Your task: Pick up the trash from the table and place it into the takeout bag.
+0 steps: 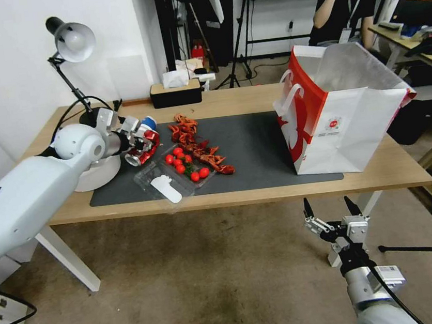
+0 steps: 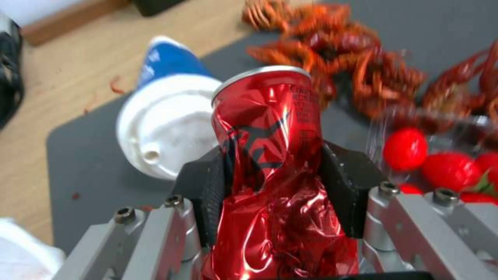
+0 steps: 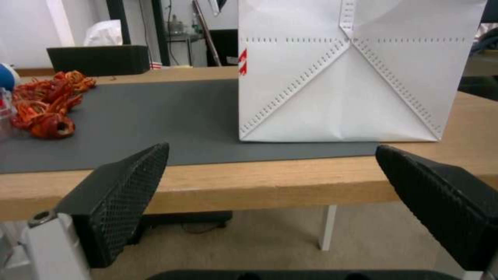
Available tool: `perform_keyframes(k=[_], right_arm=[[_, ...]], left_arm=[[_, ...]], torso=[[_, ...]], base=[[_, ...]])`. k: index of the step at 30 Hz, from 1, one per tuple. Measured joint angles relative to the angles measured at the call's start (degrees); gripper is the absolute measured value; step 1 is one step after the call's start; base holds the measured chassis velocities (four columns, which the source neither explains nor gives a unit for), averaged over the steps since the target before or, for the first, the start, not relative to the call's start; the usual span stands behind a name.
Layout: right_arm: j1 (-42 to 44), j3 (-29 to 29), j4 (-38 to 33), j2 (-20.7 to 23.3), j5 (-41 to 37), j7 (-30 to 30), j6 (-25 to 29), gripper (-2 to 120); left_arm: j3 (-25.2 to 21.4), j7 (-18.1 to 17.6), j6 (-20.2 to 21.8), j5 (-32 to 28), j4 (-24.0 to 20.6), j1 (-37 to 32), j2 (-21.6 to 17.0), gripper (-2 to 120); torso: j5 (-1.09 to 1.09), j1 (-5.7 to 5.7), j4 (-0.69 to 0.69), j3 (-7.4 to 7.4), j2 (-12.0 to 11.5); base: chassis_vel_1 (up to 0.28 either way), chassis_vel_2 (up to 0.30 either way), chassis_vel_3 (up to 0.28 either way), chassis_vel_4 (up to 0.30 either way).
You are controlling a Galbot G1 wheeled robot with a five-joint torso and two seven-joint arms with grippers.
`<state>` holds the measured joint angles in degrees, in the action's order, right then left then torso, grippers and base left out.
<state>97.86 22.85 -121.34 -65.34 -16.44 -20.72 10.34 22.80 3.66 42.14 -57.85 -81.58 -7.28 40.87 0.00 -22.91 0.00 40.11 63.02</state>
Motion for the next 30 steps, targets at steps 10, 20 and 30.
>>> perform_keyframes(k=[10, 20, 30], right_arm=[[0.91, 0.45, -1.49, 0.24, 0.06, 0.05, 0.0, 100], [2.03, 0.83, -1.93, -0.93, 0.8, 0.2, 0.16, 100], [2.47, 1.48, -2.06, -1.55, 1.12, 0.2, 0.42, 100]], left_arm=[[-11.32, -0.87, 0.01, -13.1, -6.87, 4.21, 1.33, 41], [-4.59, -4.79, -0.21, -20.67, -8.35, 18.77, 11.16, 41], [6.06, -2.96, -9.29, -21.07, -1.56, 28.05, 22.99, 41]], torso=[[0.02, 0.0, 0.0, 0.0, 0.0], [0.01, 0.0, -0.04, 0.0, 0.0], [0.02, -0.01, -0.01, 0.0, 0.0]], base=[[0.0, 0.0, 0.0, 0.0], [0.0, 0.0, 0.0, 0.0], [0.0, 0.0, 0.0, 0.0]])
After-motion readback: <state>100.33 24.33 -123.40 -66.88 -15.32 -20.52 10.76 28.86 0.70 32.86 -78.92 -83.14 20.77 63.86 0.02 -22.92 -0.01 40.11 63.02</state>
